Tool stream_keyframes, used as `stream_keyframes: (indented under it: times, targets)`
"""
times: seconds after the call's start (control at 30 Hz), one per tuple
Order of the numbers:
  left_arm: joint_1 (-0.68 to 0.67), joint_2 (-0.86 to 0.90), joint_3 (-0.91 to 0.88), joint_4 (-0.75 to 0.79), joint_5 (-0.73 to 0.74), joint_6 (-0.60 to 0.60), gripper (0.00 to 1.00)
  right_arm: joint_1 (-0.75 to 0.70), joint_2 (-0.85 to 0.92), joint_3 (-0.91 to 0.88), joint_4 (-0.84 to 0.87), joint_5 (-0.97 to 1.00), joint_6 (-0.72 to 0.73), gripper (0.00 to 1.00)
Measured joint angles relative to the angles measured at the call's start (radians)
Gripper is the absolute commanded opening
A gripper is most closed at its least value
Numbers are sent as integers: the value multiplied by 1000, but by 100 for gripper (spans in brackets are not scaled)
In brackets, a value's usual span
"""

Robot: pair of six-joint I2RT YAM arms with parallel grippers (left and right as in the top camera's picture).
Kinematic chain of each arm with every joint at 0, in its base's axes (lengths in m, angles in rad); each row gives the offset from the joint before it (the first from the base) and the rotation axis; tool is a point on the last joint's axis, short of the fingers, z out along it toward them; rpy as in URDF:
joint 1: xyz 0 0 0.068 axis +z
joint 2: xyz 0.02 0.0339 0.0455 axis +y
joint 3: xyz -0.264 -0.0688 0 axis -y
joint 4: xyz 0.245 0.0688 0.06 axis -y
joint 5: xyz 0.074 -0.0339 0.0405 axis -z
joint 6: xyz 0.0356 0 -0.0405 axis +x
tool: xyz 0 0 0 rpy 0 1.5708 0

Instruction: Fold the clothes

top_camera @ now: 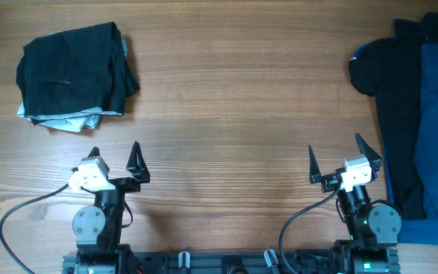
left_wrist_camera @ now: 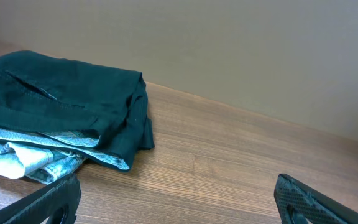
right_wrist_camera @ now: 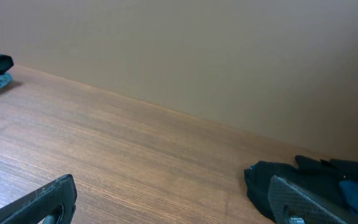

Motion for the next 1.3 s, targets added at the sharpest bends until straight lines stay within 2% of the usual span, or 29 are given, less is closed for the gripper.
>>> stream_keyframes:
  times: [1.3]
  targets:
    - [-20,0,0,0,0,0,100,0,0,0,0,0,0,100]
